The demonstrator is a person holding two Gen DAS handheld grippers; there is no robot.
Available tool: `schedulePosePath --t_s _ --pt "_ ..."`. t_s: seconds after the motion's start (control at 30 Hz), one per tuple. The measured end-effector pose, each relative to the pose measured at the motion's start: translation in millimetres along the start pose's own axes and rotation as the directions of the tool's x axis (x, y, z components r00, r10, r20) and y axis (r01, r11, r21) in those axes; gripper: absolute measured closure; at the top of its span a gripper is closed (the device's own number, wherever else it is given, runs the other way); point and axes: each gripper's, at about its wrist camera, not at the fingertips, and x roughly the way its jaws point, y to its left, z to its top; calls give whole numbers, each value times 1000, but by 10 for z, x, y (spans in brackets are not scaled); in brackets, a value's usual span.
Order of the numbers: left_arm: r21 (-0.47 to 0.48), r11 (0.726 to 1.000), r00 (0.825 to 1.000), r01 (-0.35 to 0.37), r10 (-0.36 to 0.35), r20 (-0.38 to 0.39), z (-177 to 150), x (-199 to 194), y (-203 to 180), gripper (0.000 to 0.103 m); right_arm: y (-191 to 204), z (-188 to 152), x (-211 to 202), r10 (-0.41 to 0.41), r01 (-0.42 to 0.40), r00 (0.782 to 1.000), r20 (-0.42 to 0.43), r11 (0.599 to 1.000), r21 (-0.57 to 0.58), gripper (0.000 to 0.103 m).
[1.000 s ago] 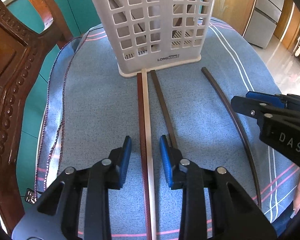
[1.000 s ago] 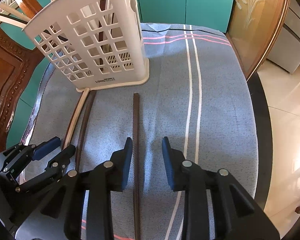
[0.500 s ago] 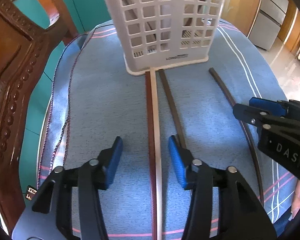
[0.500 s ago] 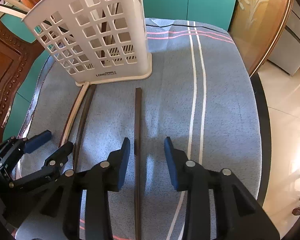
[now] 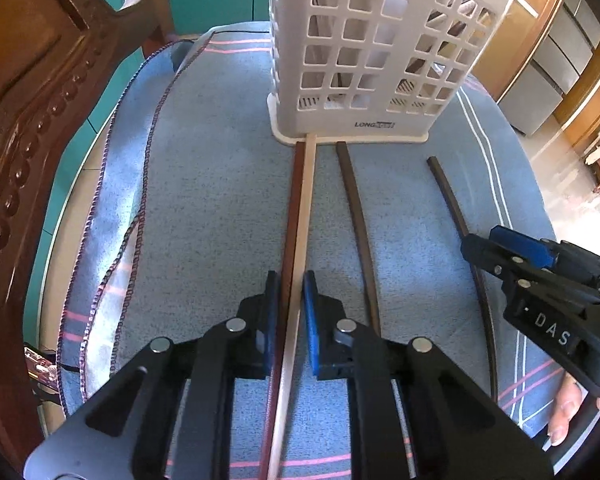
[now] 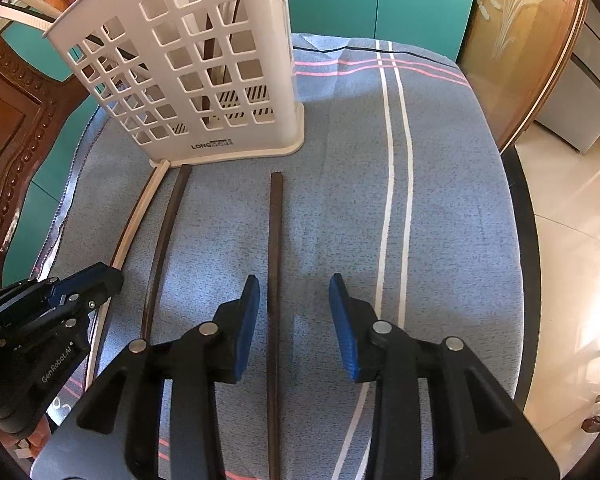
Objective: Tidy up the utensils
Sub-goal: 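Align the left tool over a dark red chopstick while the right tool aligns over a dark brown chopstick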
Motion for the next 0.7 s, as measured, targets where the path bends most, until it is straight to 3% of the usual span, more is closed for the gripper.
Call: schedulePosePath --t_s 0.3,0.5,0.7 --pt "-7 992 989 129 -128 75 -75 -402 -88 90 -16 0 -39 -3 3 1000 2 1000 0 67" --pt "-33 995 993 92 -89 79 -95 -437 14 85 -28 10 -24 -5 5 1000 2 1000 1 67" --pt "-52 998 998 43 -42 38 -52 -245 156 78 56 13 12 -9 9 1000 -3 1000 -13 67"
